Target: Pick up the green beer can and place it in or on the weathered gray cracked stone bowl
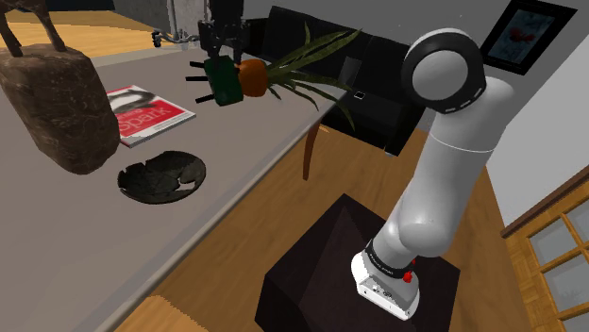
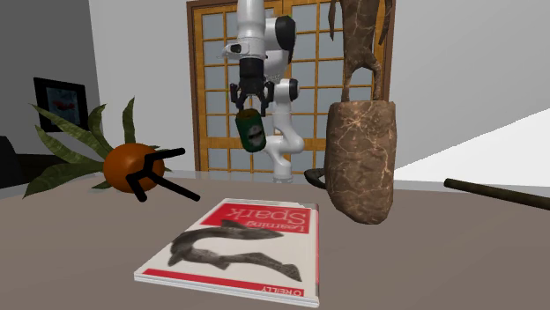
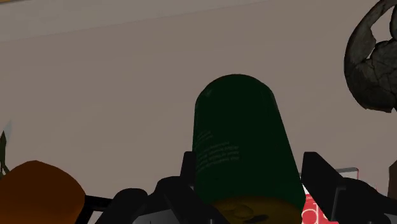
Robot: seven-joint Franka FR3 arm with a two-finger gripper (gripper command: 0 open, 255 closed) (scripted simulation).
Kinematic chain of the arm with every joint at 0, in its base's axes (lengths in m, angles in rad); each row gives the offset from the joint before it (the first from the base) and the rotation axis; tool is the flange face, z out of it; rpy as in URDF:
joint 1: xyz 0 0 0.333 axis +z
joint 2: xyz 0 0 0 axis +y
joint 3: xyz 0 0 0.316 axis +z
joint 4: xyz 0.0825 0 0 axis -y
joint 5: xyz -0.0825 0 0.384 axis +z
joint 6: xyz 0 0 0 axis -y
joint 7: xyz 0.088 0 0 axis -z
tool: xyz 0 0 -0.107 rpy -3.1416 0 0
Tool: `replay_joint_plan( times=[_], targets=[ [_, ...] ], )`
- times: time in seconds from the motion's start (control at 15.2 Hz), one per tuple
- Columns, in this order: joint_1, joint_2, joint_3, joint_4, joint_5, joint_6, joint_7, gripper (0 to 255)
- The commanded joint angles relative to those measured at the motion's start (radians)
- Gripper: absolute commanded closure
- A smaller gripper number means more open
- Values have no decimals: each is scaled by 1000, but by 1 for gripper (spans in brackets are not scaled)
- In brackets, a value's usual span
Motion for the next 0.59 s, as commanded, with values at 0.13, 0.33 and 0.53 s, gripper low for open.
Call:
replay_joint_plan(
  times=[0.13,0.33,0.53],
  targets=[
    [51,-19,32,-5,-4,-14,84,255],
    [93,-29,60,-7,-8,-23,152,255],
    [135,-28,88,7,-13,-37,222,255]
  ],
)
